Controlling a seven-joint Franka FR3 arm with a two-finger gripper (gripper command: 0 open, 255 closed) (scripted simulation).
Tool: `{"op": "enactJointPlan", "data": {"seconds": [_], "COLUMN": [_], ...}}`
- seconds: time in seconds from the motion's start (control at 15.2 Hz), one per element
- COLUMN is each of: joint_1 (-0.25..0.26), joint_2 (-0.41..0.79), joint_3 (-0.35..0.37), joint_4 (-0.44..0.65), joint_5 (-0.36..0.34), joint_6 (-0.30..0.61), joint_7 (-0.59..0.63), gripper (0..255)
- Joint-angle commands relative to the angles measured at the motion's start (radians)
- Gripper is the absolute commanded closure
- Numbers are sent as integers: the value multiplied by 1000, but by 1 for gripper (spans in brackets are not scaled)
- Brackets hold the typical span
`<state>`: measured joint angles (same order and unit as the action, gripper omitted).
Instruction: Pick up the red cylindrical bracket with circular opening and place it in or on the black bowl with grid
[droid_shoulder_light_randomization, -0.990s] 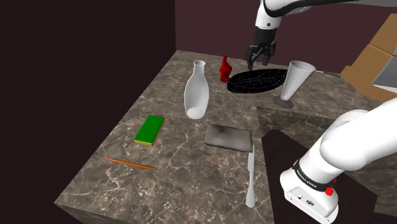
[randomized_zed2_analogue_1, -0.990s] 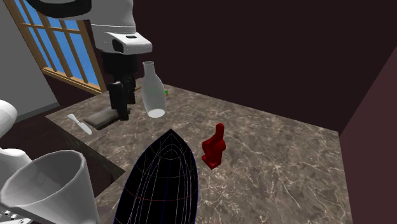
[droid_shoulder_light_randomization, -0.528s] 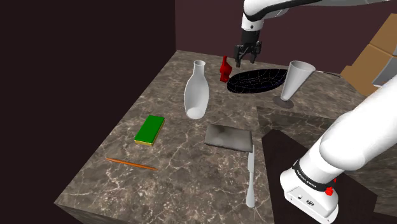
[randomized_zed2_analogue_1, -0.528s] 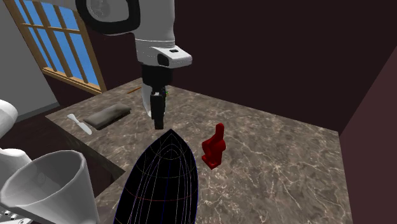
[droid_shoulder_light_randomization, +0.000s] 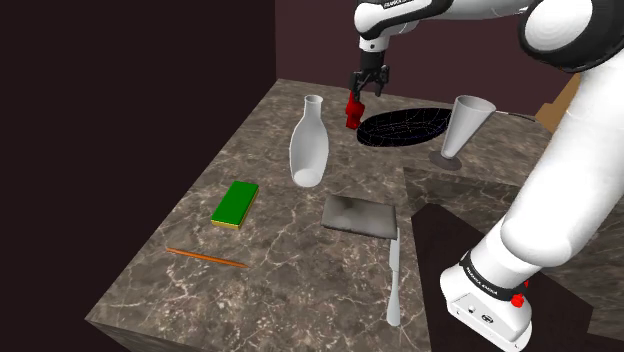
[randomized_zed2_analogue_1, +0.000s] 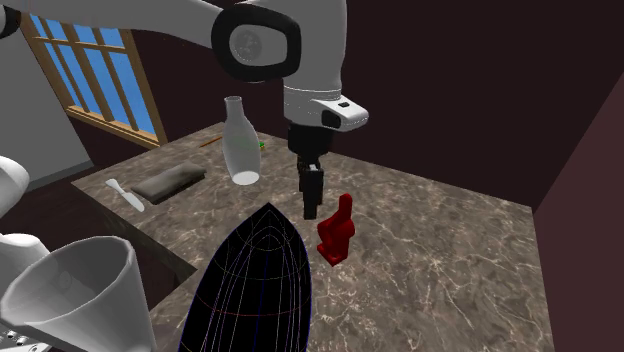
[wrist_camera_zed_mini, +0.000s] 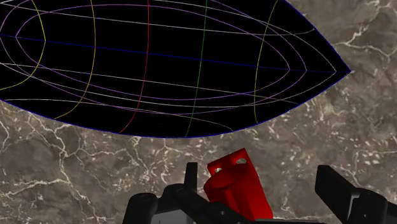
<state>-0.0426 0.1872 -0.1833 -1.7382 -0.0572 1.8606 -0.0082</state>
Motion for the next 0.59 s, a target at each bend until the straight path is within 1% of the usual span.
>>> {"op": "enactJointPlan", "data": {"seconds": [0.0,0.07,0.13,0.53], "joint_1": [-9,-15,-17,-20], "joint_2": [85,128,142,153], "joint_3": [-2,-3,-3,-3], "joint_4": [92,143,159,94], "joint_5": [12,18,20,21], "joint_6": [-6,-12,-15,62], "joint_7": [-10,-15,-16,-17], "gripper": [0,0,0,0]}}
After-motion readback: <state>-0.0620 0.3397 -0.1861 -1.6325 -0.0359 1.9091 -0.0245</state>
